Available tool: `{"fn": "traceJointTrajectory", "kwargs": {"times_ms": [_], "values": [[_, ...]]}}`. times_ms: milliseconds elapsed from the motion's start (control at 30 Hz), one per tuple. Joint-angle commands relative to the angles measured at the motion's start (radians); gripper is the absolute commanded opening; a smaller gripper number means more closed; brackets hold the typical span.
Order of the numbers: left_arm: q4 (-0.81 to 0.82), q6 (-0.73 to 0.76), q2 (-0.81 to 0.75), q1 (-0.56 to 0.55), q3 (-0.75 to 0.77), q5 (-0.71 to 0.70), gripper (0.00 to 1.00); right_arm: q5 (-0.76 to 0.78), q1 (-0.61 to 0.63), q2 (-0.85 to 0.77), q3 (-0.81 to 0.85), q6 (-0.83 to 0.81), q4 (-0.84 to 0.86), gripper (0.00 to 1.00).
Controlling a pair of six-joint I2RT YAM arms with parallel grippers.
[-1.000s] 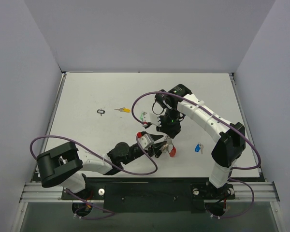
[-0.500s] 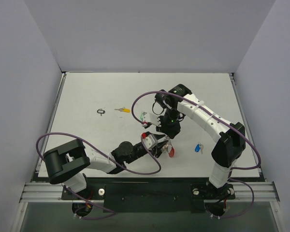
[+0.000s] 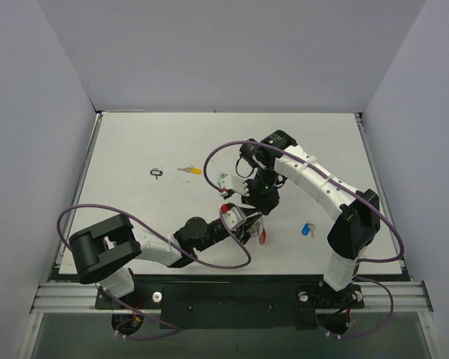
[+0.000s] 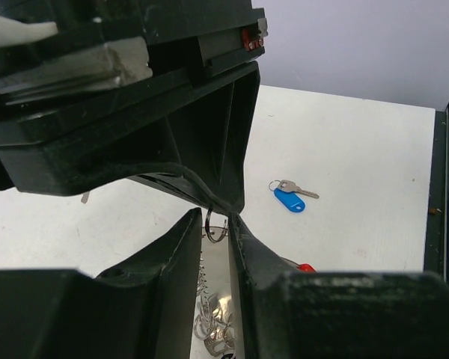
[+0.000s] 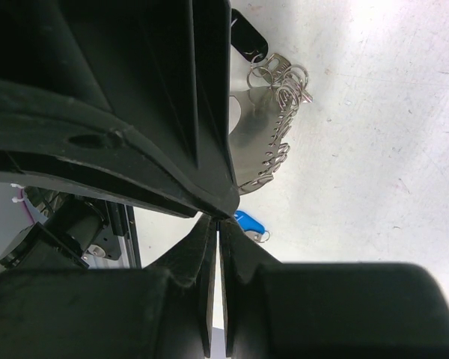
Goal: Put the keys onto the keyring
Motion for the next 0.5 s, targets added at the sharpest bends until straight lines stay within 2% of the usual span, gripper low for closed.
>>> {"fn": "traceJointTrajectory", "kwargs": {"times_ms": [0,333,467], "values": [[0.026,0.006,0.009,0.005,0.038,0.022,0.3,-0.018,0.008,-0.003,0.026,-0.016,-0.16,0.0],[0.016,0.006,0.02,0.01,0.042,0.028,0.27,-0.024,0.008,-0.003,0.026,-0.018,-0.162,0.0],[0.013,0.007,0.023,0.013,0.042,0.028,0.22,-0.024,0.01,-0.005,0.026,-0.018,-0.16,0.0]]}}
